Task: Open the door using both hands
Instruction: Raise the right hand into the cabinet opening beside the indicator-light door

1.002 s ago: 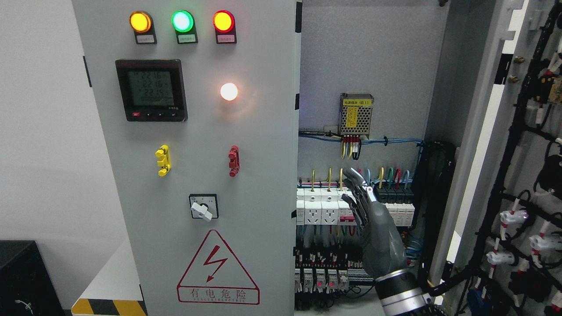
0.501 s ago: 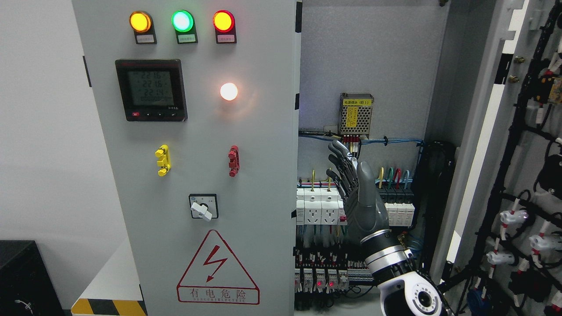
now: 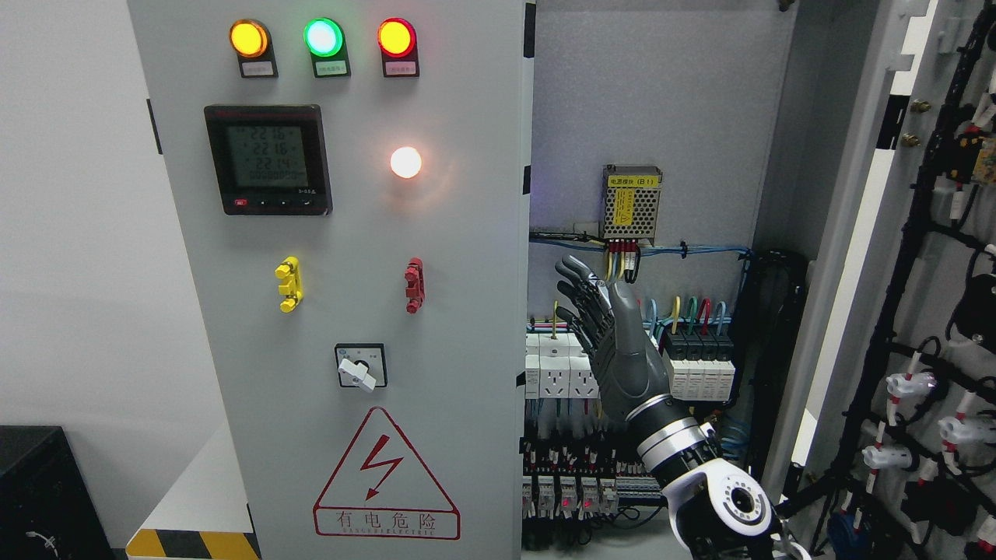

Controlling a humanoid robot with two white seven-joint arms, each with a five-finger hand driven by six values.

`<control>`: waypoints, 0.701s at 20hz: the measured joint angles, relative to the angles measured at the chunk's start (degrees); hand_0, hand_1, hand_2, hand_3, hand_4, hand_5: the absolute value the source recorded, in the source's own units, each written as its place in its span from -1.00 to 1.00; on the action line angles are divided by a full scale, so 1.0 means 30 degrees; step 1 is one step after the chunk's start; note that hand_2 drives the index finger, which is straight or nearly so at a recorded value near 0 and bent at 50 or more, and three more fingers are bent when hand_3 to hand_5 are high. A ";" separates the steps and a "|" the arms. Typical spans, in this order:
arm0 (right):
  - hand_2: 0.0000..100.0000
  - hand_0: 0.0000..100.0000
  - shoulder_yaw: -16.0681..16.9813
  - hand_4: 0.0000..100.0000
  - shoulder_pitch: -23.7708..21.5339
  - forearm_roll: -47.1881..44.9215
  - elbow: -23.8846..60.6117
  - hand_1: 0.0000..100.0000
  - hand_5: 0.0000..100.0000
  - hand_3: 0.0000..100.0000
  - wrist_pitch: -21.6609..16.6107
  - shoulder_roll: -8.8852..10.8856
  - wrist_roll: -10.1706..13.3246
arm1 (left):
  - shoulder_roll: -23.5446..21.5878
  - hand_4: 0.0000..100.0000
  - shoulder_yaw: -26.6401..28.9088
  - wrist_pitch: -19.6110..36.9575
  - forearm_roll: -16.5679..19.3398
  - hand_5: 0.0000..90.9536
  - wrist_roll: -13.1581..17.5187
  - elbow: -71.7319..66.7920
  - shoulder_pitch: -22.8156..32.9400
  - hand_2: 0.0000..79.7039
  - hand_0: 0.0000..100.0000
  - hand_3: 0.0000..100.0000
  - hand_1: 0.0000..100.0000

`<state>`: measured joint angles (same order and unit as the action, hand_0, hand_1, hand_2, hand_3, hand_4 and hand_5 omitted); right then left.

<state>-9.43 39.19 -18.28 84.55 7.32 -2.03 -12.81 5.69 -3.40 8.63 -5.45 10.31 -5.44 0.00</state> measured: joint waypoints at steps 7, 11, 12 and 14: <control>-1.00 -1.00 0.0087 -1.00 0.0487 -0.0357 -0.0725 -1.00 -1.00 -1.00 0.0049 0.0319 -0.1711 | 0.0005 -1.00 -0.0004 -0.0009 0.0000 -1.00 0.0001 0.0001 0.0000 -1.00 -1.00 -1.00 -1.00; -1.00 -1.00 0.0162 -1.00 0.0826 -0.1326 -0.1055 -1.00 -1.00 -1.00 0.0380 0.0428 -0.2074 | 0.0006 -1.00 -0.0006 -0.0011 0.0000 -1.00 0.0001 0.0000 0.0000 -1.00 -1.00 -1.00 -1.00; -1.00 -1.00 0.0187 -1.00 0.0929 -0.1505 -0.1131 -1.00 -1.00 -1.00 0.0454 0.0454 -0.2131 | 0.0006 -1.00 -0.0005 -0.0012 0.0000 -1.00 0.0001 0.0000 -0.0001 -1.00 -1.00 -1.00 -1.00; -1.00 -1.00 0.0222 -1.00 0.1122 -0.1773 -0.1296 -1.00 -1.00 -1.00 0.0554 0.0492 -0.2388 | 0.0006 -1.00 -0.0006 -0.0011 0.0000 -1.00 0.0001 0.0000 0.0000 -1.00 -1.00 -1.00 -1.00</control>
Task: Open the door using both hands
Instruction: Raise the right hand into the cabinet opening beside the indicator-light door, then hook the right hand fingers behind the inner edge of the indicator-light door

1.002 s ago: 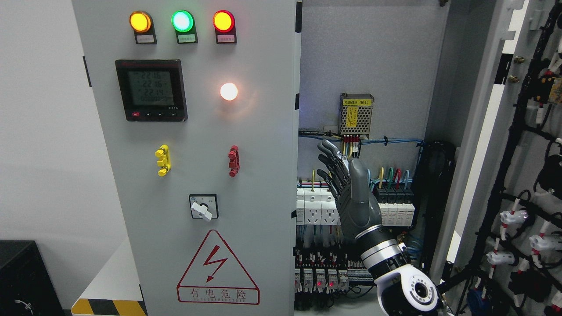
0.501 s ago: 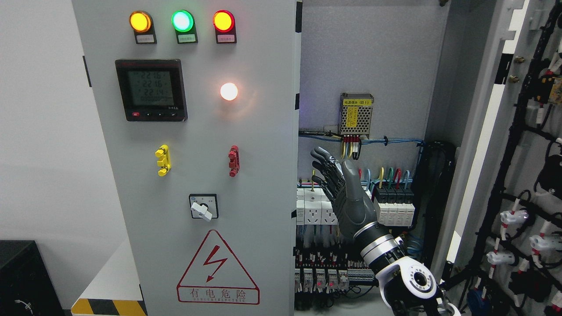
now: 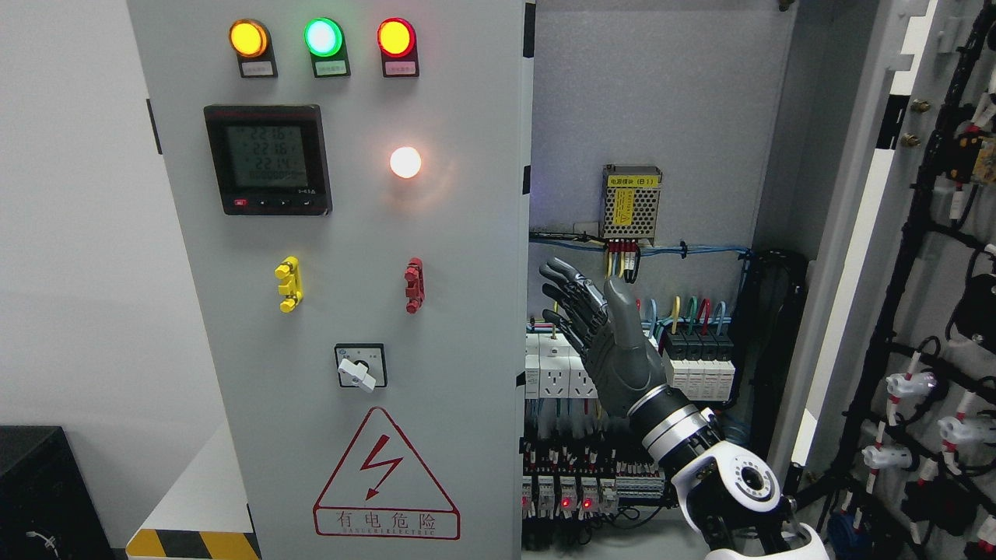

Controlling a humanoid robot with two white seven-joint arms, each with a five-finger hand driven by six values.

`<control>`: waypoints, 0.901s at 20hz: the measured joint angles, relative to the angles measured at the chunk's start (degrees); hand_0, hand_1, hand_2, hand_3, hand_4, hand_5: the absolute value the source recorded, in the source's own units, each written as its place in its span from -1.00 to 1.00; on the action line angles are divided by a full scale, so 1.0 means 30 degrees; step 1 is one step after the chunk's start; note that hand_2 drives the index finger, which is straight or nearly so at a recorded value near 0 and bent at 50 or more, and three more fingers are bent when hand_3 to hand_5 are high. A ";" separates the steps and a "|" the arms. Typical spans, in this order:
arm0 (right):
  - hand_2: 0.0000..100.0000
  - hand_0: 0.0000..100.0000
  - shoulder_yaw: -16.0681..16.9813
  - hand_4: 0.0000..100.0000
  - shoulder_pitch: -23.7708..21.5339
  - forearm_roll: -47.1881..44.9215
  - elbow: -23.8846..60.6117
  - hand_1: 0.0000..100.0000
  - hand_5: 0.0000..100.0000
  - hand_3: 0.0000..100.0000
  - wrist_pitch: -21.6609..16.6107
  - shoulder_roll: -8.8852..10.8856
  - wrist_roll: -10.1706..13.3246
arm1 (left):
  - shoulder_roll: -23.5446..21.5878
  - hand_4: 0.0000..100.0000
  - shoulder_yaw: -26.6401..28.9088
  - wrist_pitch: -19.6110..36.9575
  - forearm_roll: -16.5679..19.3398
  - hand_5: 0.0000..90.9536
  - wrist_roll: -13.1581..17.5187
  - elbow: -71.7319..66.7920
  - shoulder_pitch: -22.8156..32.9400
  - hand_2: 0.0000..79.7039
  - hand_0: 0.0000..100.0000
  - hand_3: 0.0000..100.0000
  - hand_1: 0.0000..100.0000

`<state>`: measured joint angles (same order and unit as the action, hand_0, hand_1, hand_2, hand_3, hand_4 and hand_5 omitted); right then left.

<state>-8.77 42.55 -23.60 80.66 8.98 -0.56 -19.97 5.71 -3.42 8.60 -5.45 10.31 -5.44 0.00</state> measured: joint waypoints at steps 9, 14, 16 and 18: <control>-1.00 -1.00 0.0113 -1.00 0.0659 -0.0529 -0.0612 -1.00 -1.00 -1.00 0.0665 0.0100 -0.2137 | 0.0001 -1.00 -0.0003 -0.0002 0.0000 -1.00 0.0000 0.0000 0.0000 -1.00 -1.00 -1.00 -1.00; -1.00 -1.00 0.0371 -1.00 0.1107 -0.0621 -0.1127 -1.00 -1.00 -1.00 0.1156 0.0130 -0.3214 | 0.0002 -1.00 -0.0003 -0.0002 -0.0005 -1.00 0.0001 0.0000 0.0000 -1.00 -1.00 -1.00 -1.00; -1.00 -1.00 0.0469 -1.00 0.1221 -0.0631 -0.1322 -1.00 -1.00 -1.00 0.1216 0.0055 -0.3997 | 0.0002 -1.00 -0.0003 -0.0002 -0.0005 -1.00 0.0000 0.0000 0.0000 -1.00 -1.00 -1.00 -1.00; -1.00 -1.00 0.0564 -1.00 0.1304 -0.0638 -0.1478 -1.00 -1.00 -1.00 0.1239 0.0052 -0.4447 | 0.0002 -1.00 -0.0004 -0.0003 -0.0004 -1.00 0.0001 0.0000 0.0000 -1.00 -1.00 -1.00 -1.00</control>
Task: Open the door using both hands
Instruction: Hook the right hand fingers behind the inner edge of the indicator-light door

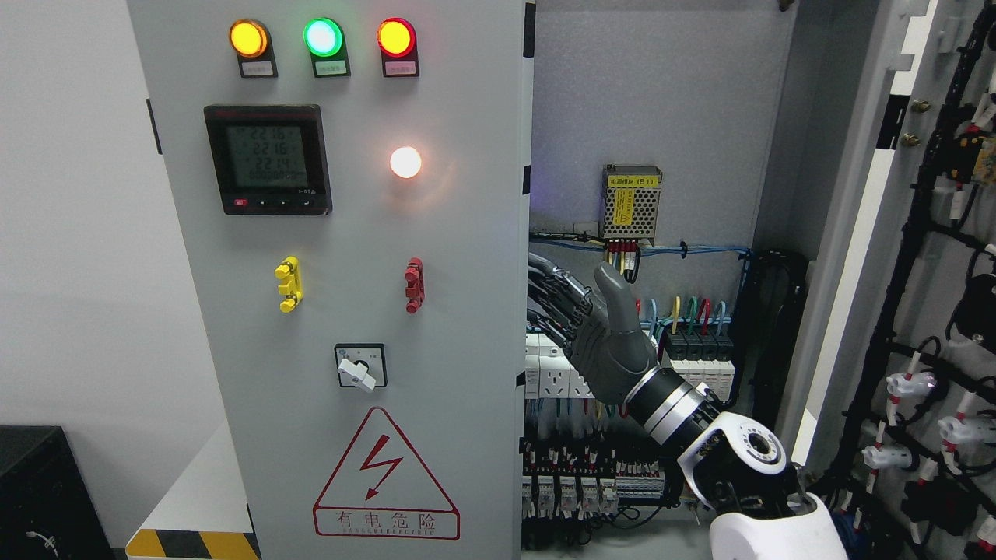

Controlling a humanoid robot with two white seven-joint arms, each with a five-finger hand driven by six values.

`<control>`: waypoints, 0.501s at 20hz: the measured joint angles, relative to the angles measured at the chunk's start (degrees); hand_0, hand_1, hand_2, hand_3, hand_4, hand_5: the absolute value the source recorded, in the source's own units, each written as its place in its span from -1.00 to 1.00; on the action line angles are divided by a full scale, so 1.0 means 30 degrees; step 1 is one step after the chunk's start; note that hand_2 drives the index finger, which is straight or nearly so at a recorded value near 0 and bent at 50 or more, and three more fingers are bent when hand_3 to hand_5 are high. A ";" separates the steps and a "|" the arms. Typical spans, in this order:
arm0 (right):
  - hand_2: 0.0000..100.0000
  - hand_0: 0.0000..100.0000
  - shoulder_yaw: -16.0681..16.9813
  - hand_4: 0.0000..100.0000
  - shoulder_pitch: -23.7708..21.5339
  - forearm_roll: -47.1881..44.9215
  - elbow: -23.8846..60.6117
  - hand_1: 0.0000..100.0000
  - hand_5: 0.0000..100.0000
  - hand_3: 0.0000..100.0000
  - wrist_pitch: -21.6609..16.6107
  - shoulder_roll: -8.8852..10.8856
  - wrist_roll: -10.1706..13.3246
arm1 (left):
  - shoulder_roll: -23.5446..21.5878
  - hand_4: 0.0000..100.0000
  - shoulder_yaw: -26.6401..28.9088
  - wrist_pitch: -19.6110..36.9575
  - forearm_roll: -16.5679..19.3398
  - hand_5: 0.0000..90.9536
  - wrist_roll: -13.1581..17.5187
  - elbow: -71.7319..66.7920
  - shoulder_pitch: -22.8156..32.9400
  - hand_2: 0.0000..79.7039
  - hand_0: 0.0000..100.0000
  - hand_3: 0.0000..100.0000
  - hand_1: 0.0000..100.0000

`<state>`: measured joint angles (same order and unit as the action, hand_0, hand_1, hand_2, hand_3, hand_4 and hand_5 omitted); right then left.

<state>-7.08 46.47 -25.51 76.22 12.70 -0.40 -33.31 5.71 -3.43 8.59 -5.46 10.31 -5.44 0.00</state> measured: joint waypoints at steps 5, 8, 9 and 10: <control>-1.00 -1.00 0.0172 -1.00 0.0137 -0.0028 -0.0280 -1.00 -1.00 -1.00 0.0518 -0.0150 -0.0457 | 0.0000 -1.00 -0.0002 -0.0002 0.0001 -1.00 -0.0001 0.0000 0.0000 -1.00 -1.00 -1.00 -1.00; -1.00 -1.00 0.0253 -1.00 0.0181 -0.0038 -0.0371 -1.00 -1.00 -1.00 0.0667 -0.0266 -0.0747 | 0.0001 -1.00 -0.0002 -0.0002 0.0002 -1.00 0.0000 0.0000 0.0000 -1.00 -1.00 -1.00 -1.00; -1.00 -1.00 0.0276 -1.00 0.0190 -0.0040 -0.0399 -1.00 -1.00 -1.00 0.0693 -0.0300 -0.0902 | 0.0001 -1.00 -0.0002 -0.0002 0.0002 -1.00 -0.0001 0.0001 -0.0001 -1.00 -1.00 -1.00 -1.00; -1.00 -1.00 0.0304 -1.00 0.0195 -0.0041 -0.0415 -1.00 -1.00 -1.00 0.0715 -0.0330 -0.1032 | 0.0000 -1.00 -0.0003 -0.0002 0.0002 -1.00 0.0000 0.0000 0.0000 -1.00 -1.00 -1.00 -1.00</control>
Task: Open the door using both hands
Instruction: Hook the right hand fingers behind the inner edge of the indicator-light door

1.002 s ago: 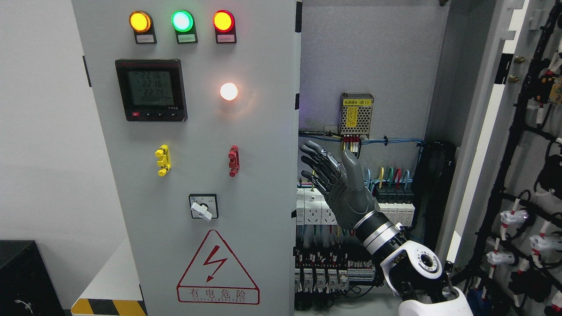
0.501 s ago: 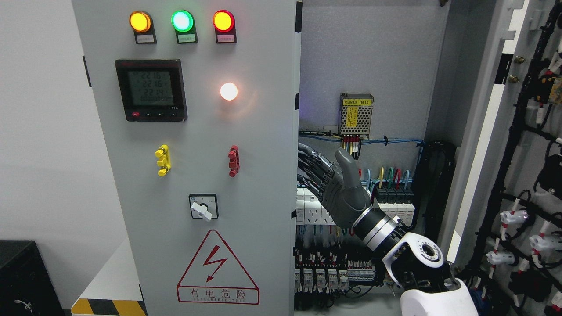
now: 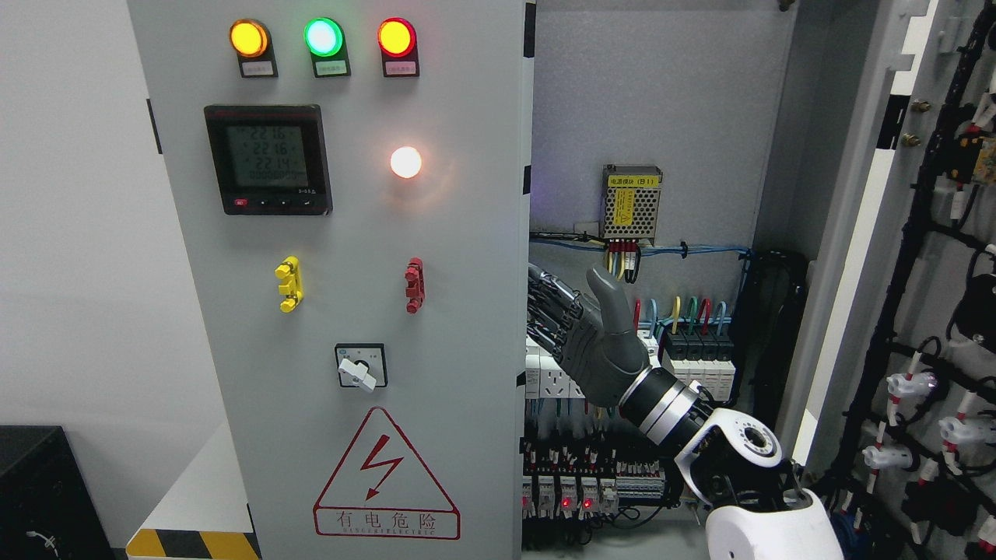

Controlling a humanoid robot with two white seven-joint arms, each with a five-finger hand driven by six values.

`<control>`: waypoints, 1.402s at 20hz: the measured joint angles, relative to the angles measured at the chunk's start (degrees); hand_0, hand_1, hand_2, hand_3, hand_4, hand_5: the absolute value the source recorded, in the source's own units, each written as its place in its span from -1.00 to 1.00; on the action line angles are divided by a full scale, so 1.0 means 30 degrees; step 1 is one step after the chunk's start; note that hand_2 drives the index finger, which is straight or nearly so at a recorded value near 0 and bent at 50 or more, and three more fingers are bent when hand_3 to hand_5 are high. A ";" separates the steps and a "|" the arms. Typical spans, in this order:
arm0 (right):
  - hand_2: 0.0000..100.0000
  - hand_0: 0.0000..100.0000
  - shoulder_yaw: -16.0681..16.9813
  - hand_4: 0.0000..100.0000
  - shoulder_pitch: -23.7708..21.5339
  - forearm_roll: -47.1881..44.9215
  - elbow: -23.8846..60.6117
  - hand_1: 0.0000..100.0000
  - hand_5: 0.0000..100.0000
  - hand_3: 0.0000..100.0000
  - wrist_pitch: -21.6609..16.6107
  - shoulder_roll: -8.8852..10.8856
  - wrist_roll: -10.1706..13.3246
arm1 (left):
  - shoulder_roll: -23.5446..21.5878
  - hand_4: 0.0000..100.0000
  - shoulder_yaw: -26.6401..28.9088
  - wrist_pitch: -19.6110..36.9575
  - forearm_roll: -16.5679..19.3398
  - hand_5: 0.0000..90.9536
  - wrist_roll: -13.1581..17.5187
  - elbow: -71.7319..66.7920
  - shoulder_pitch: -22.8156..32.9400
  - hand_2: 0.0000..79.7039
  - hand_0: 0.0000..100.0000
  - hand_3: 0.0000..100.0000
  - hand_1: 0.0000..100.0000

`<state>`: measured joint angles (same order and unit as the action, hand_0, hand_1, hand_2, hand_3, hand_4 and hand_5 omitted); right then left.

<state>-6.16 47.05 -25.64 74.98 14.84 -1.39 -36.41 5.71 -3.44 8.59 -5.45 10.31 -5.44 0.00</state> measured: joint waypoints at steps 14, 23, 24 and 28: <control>-1.00 -1.00 0.0450 -1.00 0.0102 -0.0011 -0.0087 -1.00 -1.00 -1.00 0.0361 -0.0205 -0.0773 | 0.0000 -1.00 0.0002 -0.0002 0.0002 -1.00 0.0000 0.0000 0.0000 -1.00 -1.00 -1.00 -1.00; -1.00 -1.00 0.0865 -1.00 0.0293 -0.0012 -0.0087 -1.00 -1.00 -1.00 0.0574 -0.0248 -0.1414 | 0.0000 -1.00 0.0003 -0.0004 0.0001 -1.00 0.0000 0.0003 0.0000 -1.00 -1.00 -1.00 -1.00; -1.00 -1.00 0.0910 -1.00 0.0294 -0.0012 -0.0070 -1.00 -1.00 -1.00 0.0701 -0.0255 -0.1428 | 0.0000 -1.00 0.0003 -0.0004 0.0002 -1.00 0.0000 0.0003 0.0000 -1.00 -1.00 -1.00 -1.00; -1.00 -1.00 0.1058 -1.00 0.0295 -0.0016 0.0040 -1.00 -1.00 -1.00 0.1060 -0.0283 -0.1672 | 0.0000 -1.00 0.0004 -0.0004 0.0002 -1.00 0.0000 0.0004 0.0000 -1.00 -1.00 -1.00 -1.00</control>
<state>-2.99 47.94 -25.68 75.10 18.02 -2.24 -41.43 5.71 -3.43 8.58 -5.45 10.31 -5.43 0.00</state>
